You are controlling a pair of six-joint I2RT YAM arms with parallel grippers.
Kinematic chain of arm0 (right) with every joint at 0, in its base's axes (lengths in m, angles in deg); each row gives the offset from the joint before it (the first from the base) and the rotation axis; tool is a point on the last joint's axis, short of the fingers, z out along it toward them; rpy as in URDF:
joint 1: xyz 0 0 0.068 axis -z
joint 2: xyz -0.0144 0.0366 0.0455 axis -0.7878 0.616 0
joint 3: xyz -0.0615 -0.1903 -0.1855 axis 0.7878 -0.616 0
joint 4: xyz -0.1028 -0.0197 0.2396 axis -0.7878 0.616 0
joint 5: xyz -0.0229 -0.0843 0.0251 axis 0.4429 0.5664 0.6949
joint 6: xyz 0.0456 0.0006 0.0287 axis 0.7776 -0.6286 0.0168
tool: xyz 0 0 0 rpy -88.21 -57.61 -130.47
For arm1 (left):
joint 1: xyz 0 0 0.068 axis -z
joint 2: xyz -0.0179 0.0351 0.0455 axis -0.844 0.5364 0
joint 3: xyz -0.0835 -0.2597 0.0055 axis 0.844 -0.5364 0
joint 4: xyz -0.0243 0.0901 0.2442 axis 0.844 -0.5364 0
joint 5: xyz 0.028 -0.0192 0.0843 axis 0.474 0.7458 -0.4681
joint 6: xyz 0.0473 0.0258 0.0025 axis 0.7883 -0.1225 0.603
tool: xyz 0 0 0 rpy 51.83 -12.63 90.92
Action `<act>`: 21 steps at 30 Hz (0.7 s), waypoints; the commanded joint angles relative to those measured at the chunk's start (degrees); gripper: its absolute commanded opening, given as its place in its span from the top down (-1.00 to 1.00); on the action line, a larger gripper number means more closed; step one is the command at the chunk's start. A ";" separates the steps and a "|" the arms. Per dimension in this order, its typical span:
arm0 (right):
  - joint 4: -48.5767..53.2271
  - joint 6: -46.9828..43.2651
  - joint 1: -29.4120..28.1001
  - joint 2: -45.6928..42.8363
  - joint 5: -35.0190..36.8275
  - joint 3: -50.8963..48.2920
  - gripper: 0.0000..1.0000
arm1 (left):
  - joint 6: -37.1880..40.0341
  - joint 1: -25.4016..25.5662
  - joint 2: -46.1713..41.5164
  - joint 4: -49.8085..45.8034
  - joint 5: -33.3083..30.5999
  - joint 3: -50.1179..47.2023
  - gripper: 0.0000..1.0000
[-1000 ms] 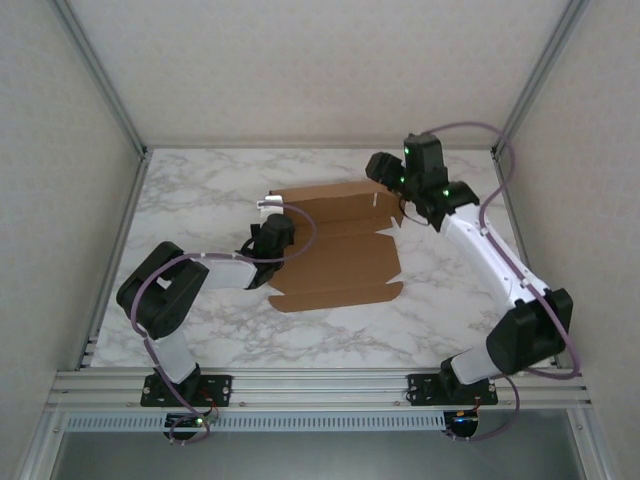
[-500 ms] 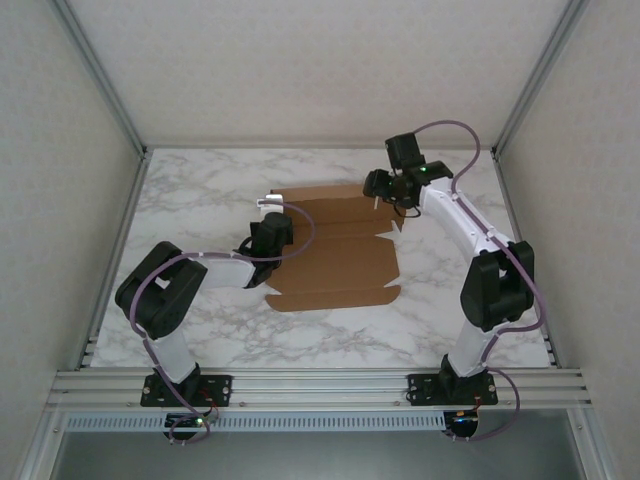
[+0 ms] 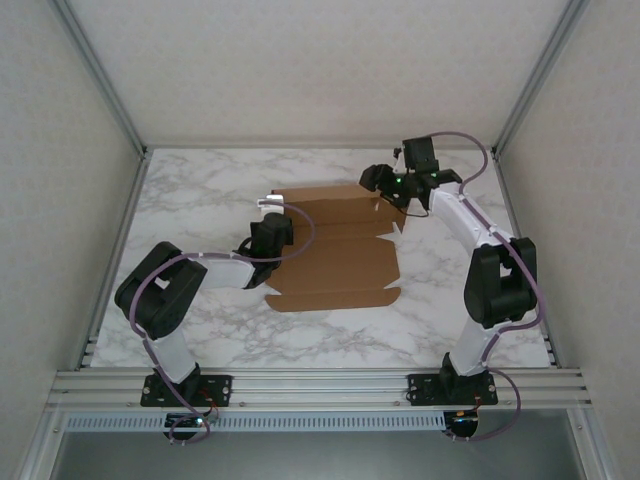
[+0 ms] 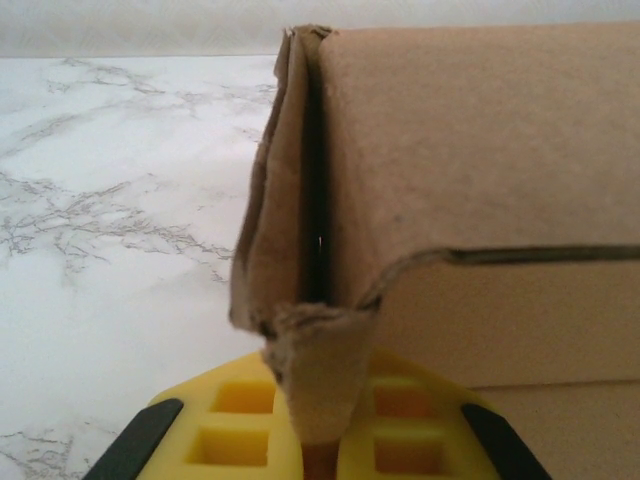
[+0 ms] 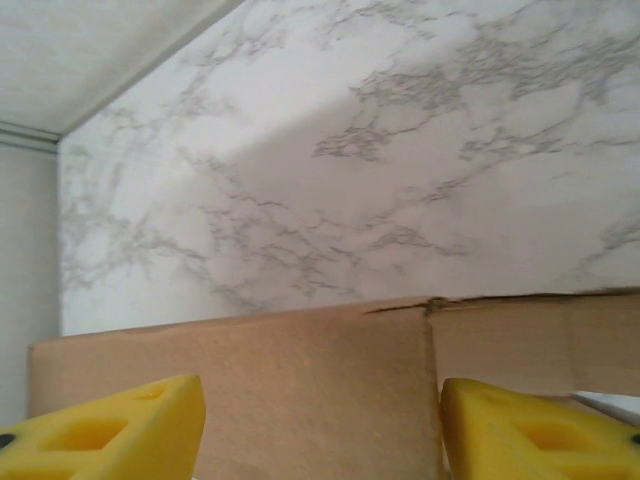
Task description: Fold the paper box
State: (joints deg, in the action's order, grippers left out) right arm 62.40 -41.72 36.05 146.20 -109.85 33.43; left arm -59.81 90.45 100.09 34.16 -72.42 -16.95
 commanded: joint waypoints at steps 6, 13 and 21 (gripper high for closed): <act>-17.40 13.37 0.40 1.27 -10.30 -8.82 -0.21 | 0.02 -0.09 -1.17 -0.90 0.74 -0.63 1.00; -27.80 19.78 0.96 0.00 -10.54 -14.66 0.02 | 0.06 -0.02 -1.16 -1.19 0.05 -0.55 1.00; -31.16 21.36 1.47 -0.75 -11.15 -16.27 0.40 | 0.00 -0.05 -1.25 -1.43 -0.91 -0.58 1.00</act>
State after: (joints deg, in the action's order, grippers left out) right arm 33.24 -21.64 36.73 146.75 -120.91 18.05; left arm -59.72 90.47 100.09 34.16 -72.49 -16.95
